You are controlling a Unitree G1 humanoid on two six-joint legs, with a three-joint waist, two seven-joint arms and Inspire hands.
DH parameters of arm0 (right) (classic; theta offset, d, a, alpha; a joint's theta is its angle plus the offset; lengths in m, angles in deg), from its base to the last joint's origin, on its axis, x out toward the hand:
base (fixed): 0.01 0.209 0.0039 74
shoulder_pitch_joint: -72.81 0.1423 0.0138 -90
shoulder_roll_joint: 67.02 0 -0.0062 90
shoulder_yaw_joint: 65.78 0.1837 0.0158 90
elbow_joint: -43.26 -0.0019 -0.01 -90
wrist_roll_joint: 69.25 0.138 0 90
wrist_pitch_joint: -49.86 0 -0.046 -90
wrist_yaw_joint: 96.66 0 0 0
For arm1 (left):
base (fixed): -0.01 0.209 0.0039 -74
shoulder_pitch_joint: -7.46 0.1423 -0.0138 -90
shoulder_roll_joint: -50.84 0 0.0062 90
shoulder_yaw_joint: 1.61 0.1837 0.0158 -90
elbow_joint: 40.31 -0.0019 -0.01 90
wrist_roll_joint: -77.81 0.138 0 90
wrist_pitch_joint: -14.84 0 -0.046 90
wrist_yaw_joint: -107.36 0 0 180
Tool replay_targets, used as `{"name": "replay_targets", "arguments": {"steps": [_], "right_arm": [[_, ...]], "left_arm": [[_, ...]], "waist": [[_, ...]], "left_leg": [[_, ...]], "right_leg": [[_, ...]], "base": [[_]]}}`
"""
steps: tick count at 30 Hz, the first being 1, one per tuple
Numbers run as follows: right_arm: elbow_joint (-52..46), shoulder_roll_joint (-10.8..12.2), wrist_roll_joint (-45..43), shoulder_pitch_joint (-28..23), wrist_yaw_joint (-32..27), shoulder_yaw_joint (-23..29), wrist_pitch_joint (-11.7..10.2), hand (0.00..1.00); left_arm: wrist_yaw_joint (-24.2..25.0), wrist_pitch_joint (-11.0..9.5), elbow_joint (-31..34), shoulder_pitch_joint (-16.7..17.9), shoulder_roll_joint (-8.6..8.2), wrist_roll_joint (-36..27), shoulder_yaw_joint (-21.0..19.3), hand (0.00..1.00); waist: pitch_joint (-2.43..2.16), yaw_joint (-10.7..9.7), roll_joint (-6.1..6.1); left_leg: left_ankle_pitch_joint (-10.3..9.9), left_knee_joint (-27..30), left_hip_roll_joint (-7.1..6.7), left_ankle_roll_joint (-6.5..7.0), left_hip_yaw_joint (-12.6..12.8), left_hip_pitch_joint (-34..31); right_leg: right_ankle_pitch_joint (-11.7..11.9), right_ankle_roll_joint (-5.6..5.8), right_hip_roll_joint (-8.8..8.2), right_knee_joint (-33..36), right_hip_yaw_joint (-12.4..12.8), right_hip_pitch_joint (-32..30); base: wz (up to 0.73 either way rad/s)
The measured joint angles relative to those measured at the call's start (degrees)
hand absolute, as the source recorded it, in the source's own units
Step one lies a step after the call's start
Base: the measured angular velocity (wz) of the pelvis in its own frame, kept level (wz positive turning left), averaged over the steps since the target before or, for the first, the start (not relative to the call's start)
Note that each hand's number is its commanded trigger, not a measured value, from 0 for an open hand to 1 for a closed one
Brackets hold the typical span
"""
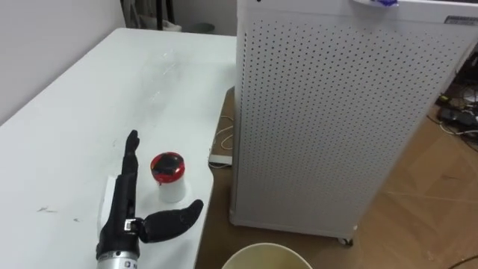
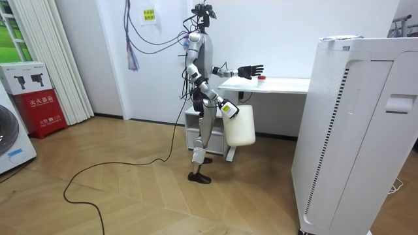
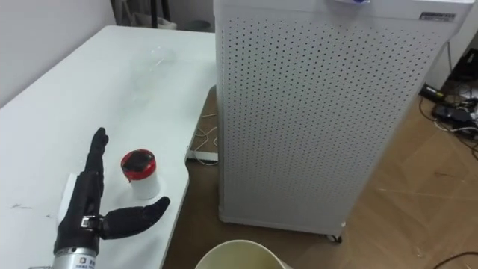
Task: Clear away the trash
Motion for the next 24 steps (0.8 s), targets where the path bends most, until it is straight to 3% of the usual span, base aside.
{"name": "replay_targets", "arguments": {"steps": [24], "right_arm": [[-0.80,-0.09,0.01,-1.17,-3.98,-0.01,-0.04,1.00]], "left_arm": [[-1.14,0.01,-3.27,-0.25,-0.01,-1.25,-1.37,0.00]], "waist": [[-0.13,0.12,0.14]], "left_leg": [[0.00,0.01,0.03,0.00,0.33,0.14]], "right_leg": [[0.09,-0.14,0.14,-0.06,0.13,-0.67]], "base": [[-0.02]]}}
